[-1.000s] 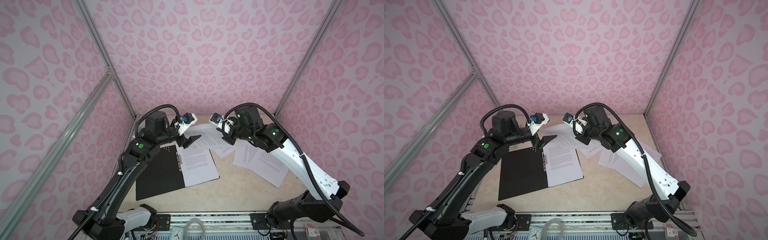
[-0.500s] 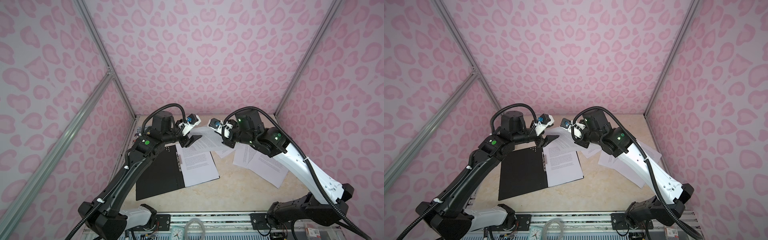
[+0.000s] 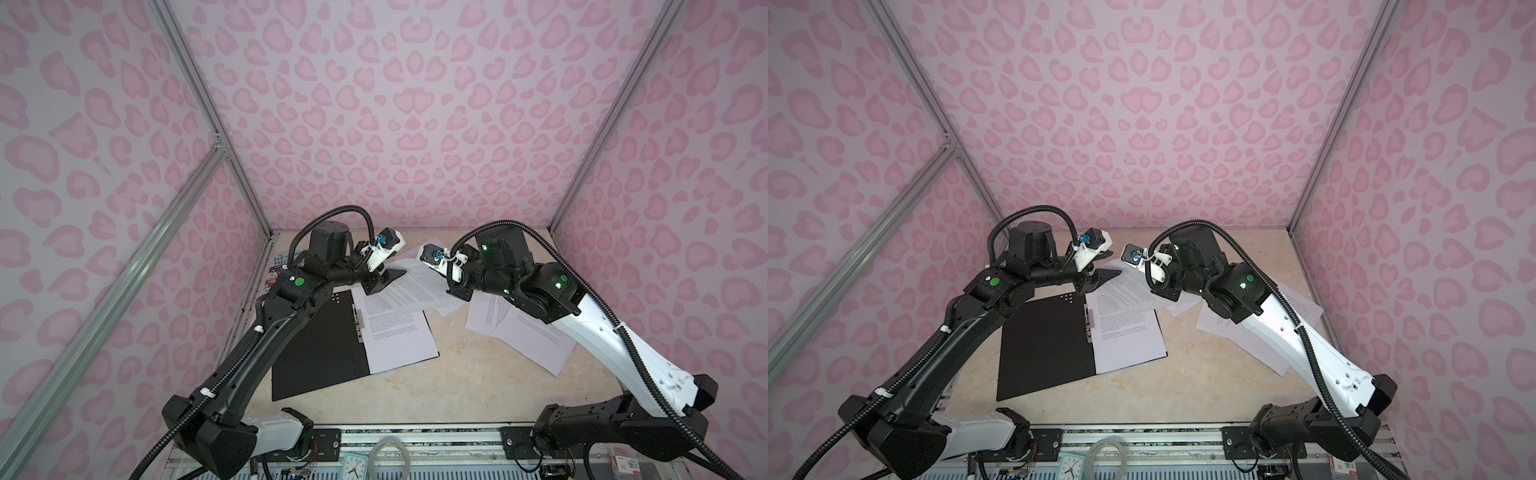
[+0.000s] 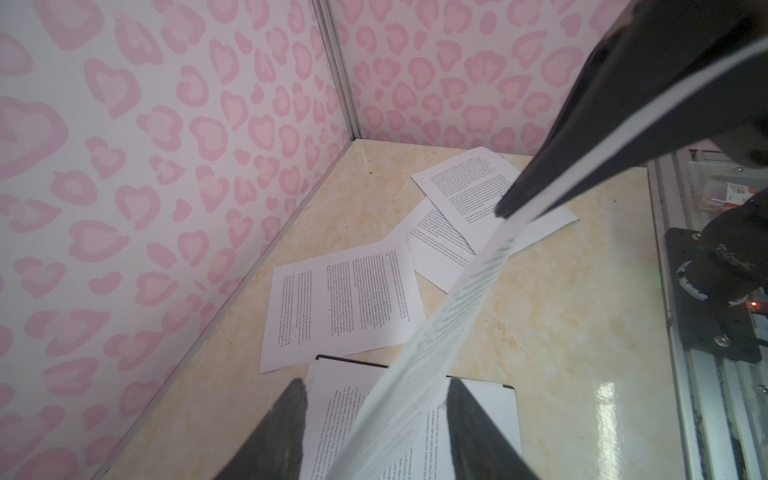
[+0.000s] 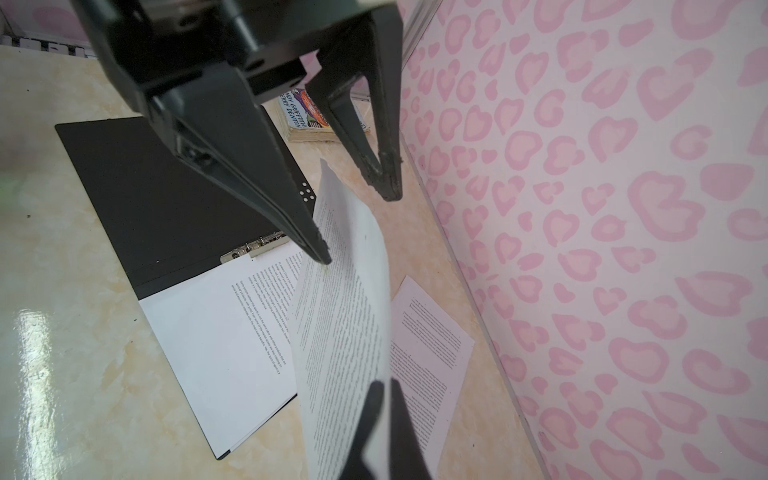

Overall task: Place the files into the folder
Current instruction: 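Lift the sheet with the right gripper while the left gripper rises toward it, then carry the hanging sheet over the folder with the right gripper while the left lowers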

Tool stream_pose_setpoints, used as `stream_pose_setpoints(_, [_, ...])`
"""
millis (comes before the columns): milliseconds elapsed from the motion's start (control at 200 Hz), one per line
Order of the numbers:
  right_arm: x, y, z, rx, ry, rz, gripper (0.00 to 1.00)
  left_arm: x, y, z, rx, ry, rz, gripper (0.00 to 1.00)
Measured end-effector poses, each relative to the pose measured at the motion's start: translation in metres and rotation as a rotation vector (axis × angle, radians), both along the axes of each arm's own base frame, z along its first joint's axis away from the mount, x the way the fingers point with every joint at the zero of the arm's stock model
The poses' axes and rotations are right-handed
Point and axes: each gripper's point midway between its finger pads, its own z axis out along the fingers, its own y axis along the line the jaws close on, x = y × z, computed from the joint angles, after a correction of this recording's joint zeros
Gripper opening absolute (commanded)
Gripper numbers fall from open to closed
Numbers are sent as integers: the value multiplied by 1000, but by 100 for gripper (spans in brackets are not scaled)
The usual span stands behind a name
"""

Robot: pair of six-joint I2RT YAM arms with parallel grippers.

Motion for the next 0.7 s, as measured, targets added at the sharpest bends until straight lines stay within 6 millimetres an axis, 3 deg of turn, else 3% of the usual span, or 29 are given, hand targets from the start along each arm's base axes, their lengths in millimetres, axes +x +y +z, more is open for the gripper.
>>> stream_pose_setpoints(100, [0,1,0,3,-6,2,0,-5,-3,-3,-13,25,-25,31])
stream_pose_setpoints(310, [-1,2,3,15,-17,10,0,-11,-6,-8,-31,77,-44,19])
stream_pose_setpoints(400, [-1,2,3,15,-17,12,0,-13,-7,-9,-41,94,-52,4])
stream_pose_setpoints(470, [-1,2,3,17,-16,15,1,-15,-8,-8,-52,107,-59,4])
stream_pose_setpoints(590, [0,4,3,38,-13,7,60,-19,-10,-10,-82,164,-62,4])
stream_pose_setpoints(670, [6,2,5,73,1,-31,83,-20,-11,-15,-106,227,-47,4])
stream_pose_setpoints(700, [9,-1,6,91,11,-53,96,-19,-12,-17,-118,242,-38,4])
